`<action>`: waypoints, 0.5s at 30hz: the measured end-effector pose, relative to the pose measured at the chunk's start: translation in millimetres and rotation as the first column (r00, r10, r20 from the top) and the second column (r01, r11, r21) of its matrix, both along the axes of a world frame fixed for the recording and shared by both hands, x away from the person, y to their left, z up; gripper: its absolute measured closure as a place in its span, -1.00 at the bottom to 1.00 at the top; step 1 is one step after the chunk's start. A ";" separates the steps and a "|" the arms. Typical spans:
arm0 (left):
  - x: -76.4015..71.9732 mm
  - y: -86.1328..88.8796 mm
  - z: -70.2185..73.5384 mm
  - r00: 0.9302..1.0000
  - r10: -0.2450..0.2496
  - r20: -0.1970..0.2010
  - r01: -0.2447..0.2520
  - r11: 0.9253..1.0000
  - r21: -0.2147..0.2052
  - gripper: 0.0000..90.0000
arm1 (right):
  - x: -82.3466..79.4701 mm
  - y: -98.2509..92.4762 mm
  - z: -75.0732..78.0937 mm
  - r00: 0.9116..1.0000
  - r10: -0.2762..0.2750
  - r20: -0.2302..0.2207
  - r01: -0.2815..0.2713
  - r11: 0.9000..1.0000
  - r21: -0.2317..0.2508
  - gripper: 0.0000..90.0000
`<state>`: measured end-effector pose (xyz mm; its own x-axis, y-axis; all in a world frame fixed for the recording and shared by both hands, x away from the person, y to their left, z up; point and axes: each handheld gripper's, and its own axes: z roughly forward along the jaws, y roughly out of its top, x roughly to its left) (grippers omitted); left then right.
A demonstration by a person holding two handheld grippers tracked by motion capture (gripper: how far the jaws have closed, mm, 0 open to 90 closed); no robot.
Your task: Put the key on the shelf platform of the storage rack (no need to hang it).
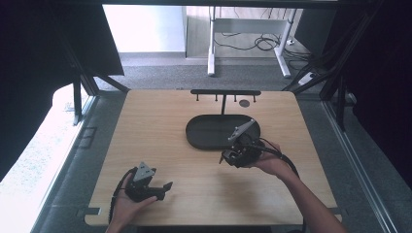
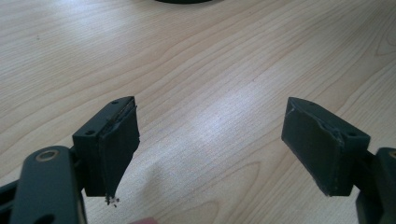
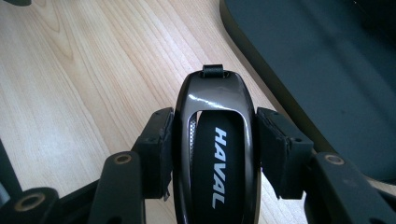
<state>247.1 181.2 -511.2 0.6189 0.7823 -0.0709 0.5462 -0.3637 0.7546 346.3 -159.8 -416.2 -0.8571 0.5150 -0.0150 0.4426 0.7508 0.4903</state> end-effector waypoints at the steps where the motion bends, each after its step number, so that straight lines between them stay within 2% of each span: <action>1: 0.0 -0.1 0.0 1.000 0.000 -0.001 0.000 1.000 0.001 -0.57 | 0.0 0.0 0.0 1.000 -0.001 0.001 0.001 1.000 0.000 0.09; 15: 0.9 -1.2 -2.3 1.000 -0.004 -0.012 0.004 1.000 0.012 -0.57 | 4.5 -1.5 -2.1 1.000 -0.012 0.001 0.012 1.000 -0.007 0.09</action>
<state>248.0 180.0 -513.5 0.6213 0.7805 -0.0687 0.5537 -0.3754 0.7433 350.8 -161.4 -418.3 -0.8507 0.5254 -0.0193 0.4514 0.7486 0.4856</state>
